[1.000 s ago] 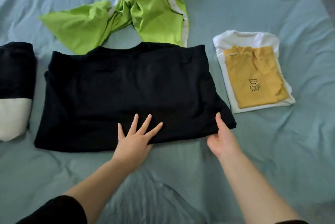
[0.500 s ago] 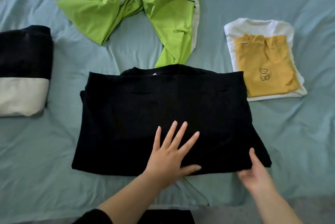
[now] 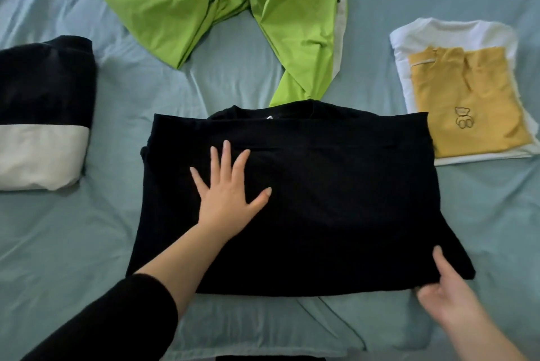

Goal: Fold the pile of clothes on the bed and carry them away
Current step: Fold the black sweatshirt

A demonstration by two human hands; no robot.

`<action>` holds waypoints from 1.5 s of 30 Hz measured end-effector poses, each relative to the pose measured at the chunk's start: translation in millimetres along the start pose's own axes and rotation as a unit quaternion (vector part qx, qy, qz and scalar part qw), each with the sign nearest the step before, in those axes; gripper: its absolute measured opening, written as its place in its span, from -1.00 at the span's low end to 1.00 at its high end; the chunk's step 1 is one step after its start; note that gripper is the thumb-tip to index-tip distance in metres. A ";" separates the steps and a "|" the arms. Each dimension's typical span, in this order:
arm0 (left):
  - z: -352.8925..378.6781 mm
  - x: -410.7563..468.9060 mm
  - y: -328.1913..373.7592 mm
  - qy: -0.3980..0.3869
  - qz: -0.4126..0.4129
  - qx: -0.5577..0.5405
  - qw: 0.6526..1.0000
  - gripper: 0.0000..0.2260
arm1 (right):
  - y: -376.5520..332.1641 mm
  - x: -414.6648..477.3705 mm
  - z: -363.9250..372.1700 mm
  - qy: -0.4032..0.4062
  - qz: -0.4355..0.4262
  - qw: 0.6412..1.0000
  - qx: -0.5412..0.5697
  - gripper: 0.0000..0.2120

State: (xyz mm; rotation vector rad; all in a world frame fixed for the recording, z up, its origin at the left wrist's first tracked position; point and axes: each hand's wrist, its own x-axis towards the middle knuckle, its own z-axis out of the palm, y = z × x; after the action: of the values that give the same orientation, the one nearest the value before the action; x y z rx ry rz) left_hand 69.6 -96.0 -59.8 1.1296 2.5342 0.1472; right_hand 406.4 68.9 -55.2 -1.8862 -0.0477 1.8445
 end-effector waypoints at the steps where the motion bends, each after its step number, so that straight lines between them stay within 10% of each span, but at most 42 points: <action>1: 6.9 -7.1 18.4 -0.001 0.045 0.015 0.999 -0.26 | -0.8 -3.1 1.0 -0.001 0.003 1.000 0.001 -0.69; 7: 22.1 -6.0 89.2 -0.077 -0.054 0.018 0.995 -0.28 | -2.9 -14.3 5.7 0.014 0.000 1.000 -0.003 -0.66; 13: 34.8 10.2 200.0 -0.060 0.215 -0.011 0.975 -0.34 | 5.9 -33.5 13.3 0.002 -0.040 0.999 -0.033 -0.57; 20: 44.7 59.9 227.2 -0.194 0.177 0.010 0.965 -0.20 | 7.8 -38.0 13.6 0.039 -0.187 0.981 -0.045 -0.71; 24: 17.2 51.2 260.2 -0.254 -0.007 -0.341 0.905 -0.05 | 24.1 -52.0 17.6 0.073 -0.346 0.897 -0.266 -0.89; 26: 4.7 54.7 270.5 -0.255 -0.100 -0.498 0.823 0.03 | 40.5 -60.7 15.8 0.037 -0.449 0.783 -0.429 -0.73; 29: -1.4 59.7 278.9 -0.235 -0.127 -0.502 0.822 0.00 | 56.8 -72.9 21.4 -0.003 -0.570 0.607 -0.554 -0.43; 35: 12.4 73.5 258.4 -0.109 -0.106 -0.428 0.891 -0.54 | 79.1 -72.3 33.4 -0.095 -0.555 0.543 -0.622 -0.21; 45: -26.8 80.4 145.8 -0.164 -0.184 -0.614 0.750 -0.88 | 133.4 -93.9 66.4 -0.142 -0.563 0.436 -0.687 -0.44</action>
State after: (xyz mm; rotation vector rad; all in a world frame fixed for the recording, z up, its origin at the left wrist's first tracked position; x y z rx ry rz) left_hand 112.2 63.0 -22.9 0.0765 1.6287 1.1680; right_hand 294.1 -60.5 -14.4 -1.1442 -2.8019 0.7531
